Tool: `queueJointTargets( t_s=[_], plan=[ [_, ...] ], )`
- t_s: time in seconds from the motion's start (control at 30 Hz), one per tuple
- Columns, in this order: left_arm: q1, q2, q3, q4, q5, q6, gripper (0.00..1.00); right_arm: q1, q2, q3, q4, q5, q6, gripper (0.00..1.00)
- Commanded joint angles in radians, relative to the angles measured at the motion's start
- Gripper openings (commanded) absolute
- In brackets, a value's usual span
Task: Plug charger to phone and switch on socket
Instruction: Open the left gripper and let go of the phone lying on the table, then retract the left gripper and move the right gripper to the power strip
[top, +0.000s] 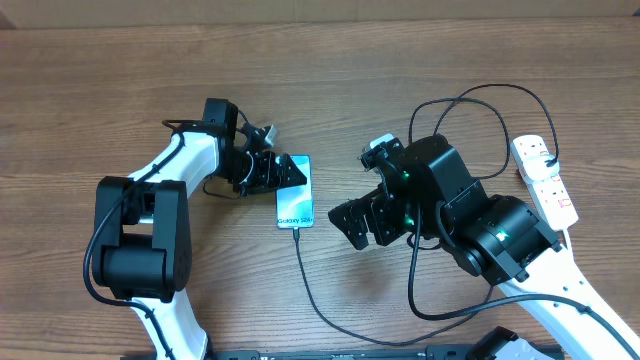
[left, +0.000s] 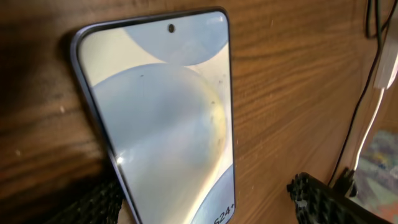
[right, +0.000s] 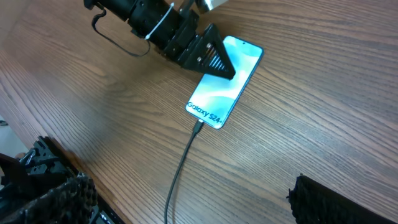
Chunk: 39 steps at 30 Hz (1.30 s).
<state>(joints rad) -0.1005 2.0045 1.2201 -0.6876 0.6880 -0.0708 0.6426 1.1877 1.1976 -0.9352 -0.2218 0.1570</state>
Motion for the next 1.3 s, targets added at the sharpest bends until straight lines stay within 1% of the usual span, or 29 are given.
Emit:
queueJointTargets(
  t_s=[0.0,0.17,0.23,0.3,0.37,0.4,0.47,0.5,0.57,0.6,0.7,0.77,0.8,0.83,0.93,0.97,1.03,1.07,1.13,1.2,1.23,1.27],
  plan=[
    [0.007,0.101,-0.053,0.032,-0.163,-0.047,0.84,-0.003,0.0,0.004,0.005,-0.005,0.003,1.0],
    [0.008,0.101,-0.053,0.025,-0.165,-0.079,0.85,-0.003,-0.001,0.004,0.011,-0.006,0.003,1.0],
    [0.011,0.101,-0.042,-0.025,-0.23,-0.063,0.96,-0.003,-0.001,0.004,0.03,-0.021,0.003,1.0],
    [0.025,0.1,-0.01,-0.108,-0.343,-0.061,0.92,-0.003,0.0,0.002,0.083,-0.023,0.003,1.0],
    [0.04,0.093,0.033,-0.182,-0.391,-0.061,0.85,-0.003,0.008,-0.001,0.161,-0.007,0.002,1.0],
    [0.05,0.084,0.063,-0.222,-0.4,-0.061,0.85,-0.004,0.015,0.0,0.197,0.019,0.003,1.0],
    [0.062,0.05,0.115,-0.286,-0.398,-0.067,0.96,-0.004,0.027,0.0,0.219,0.064,0.037,1.0],
    [0.064,0.018,0.14,-0.318,-0.391,-0.068,1.0,-0.004,0.035,0.0,0.203,0.12,0.095,1.0],
    [0.064,-0.061,0.179,-0.372,-0.392,-0.067,1.0,-0.006,0.047,0.0,0.121,0.264,0.23,1.0],
    [0.062,-0.107,0.194,-0.394,-0.393,-0.064,1.0,-0.012,0.054,0.0,0.054,0.352,0.308,1.0],
    [0.061,-0.292,0.222,-0.423,-0.393,-0.064,1.0,-0.072,0.084,0.0,-0.227,0.604,0.621,1.0],
    [0.061,-0.443,0.223,-0.415,-0.393,-0.069,1.0,-0.145,0.102,0.0,-0.362,0.674,0.785,1.0],
    [0.061,-0.519,0.223,-0.411,-0.404,-0.08,1.0,-0.2,0.112,0.0,-0.402,0.681,0.835,1.0],
    [0.061,-0.584,0.223,-0.409,-0.426,-0.098,0.99,-0.252,0.118,0.0,-0.41,0.671,0.845,1.0],
    [0.061,-0.786,0.223,-0.418,-0.537,-0.17,1.0,-0.435,0.139,0.0,-0.353,0.616,0.814,1.0],
    [0.061,-0.842,0.223,-0.428,-0.568,-0.191,1.0,-0.504,0.148,0.0,-0.311,0.6,0.777,0.97],
    [0.061,-0.951,0.223,-0.459,-0.626,-0.232,1.0,-0.616,0.171,0.0,-0.229,0.568,0.712,0.83],
    [0.061,-1.003,0.222,-0.483,-0.654,-0.248,1.0,-0.678,0.189,0.0,-0.181,0.544,0.673,0.72],
    [0.061,-1.093,0.222,-0.533,-0.688,-0.251,1.0,-0.783,0.229,0.0,-0.103,0.505,0.613,0.54],
    [0.061,-1.168,0.222,-0.592,-0.72,-0.251,0.99,-0.871,0.274,0.0,-0.053,0.47,0.567,0.34],
    [0.061,-1.202,0.222,-0.626,-0.735,-0.252,1.0,-0.919,0.303,0.0,-0.041,0.455,0.549,0.26],
    [0.061,-1.231,0.222,-0.658,-0.756,-0.251,1.0,-0.966,0.333,0.001,-0.038,0.447,0.534,0.21]
  ],
)
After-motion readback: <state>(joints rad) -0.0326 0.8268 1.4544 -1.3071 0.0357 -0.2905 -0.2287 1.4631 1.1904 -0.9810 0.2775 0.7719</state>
